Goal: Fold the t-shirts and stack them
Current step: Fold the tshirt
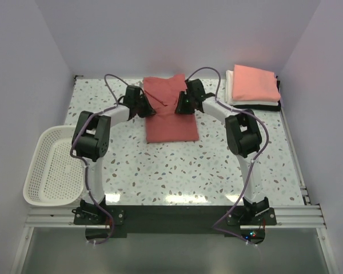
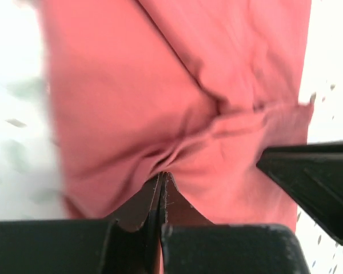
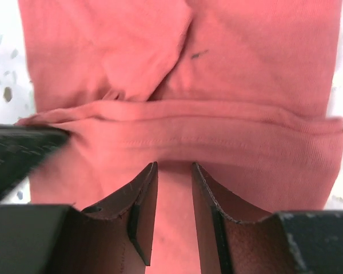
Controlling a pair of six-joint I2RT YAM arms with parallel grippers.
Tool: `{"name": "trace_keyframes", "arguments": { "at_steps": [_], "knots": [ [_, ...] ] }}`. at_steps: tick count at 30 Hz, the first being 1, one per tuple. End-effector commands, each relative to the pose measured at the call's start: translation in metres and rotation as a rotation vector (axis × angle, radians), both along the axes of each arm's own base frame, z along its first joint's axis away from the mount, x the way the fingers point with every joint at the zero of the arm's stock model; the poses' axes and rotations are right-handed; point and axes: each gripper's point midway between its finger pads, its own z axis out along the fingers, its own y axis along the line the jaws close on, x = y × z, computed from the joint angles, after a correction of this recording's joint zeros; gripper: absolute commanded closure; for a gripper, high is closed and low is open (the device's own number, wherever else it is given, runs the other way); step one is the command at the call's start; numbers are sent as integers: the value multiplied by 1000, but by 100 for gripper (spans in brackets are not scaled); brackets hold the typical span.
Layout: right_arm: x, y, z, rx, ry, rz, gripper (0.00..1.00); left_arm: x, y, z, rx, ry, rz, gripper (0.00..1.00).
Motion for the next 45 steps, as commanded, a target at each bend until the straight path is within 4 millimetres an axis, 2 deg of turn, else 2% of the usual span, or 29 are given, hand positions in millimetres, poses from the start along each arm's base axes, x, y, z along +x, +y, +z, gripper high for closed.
{"name": "trace_keyframes", "arguments": {
  "at_steps": [1,5,6,7,8,10,13,17,20,24,27,28,32,38,40,43,44,45],
  "knots": [
    [22,-2,6,-3,-33,3,66,37,23,24,-42,-98,41,100],
    [29,-9,-1,9,-18,-17,66,42,35,15,-42,-81,59,100],
    [29,-10,-3,10,-10,-20,66,42,37,4,-36,-60,60,100],
    [29,-11,-3,12,-9,-22,66,46,37,5,-38,-61,61,100],
    [27,-14,-5,9,-2,-27,66,43,38,-7,-38,-27,61,100],
    [27,-15,-1,17,-6,-29,66,45,37,-11,-48,-18,56,100],
    [27,-17,13,21,-28,-30,65,45,36,-12,-54,-16,54,100],
    [31,-14,51,43,-106,-19,64,47,39,-5,-48,-30,58,100],
    [33,-12,69,36,-160,-18,64,49,43,-3,-38,-38,71,100],
    [33,-1,76,-44,-229,-14,64,49,46,-3,-37,-39,75,100],
    [32,9,71,-92,-243,-12,64,48,48,-2,-35,-41,75,100],
    [30,15,58,-105,-225,-1,65,49,50,-1,-35,-44,76,100],
    [32,24,37,-142,-209,-9,65,49,52,1,-38,-47,70,100],
    [33,23,1,-267,-177,-65,65,41,55,-5,-31,-12,67,100],
    [30,20,-6,-319,-174,-71,59,39,55,-5,-35,-11,66,100],
    [28,20,-19,-349,-158,-58,50,37,52,8,-55,-31,51,93],
    [27,20,-21,-352,-155,-55,49,44,51,26,-69,-92,45,90],
    [25,20,-24,-355,-147,-51,49,46,51,34,-71,-110,43,85]
  ]
}}
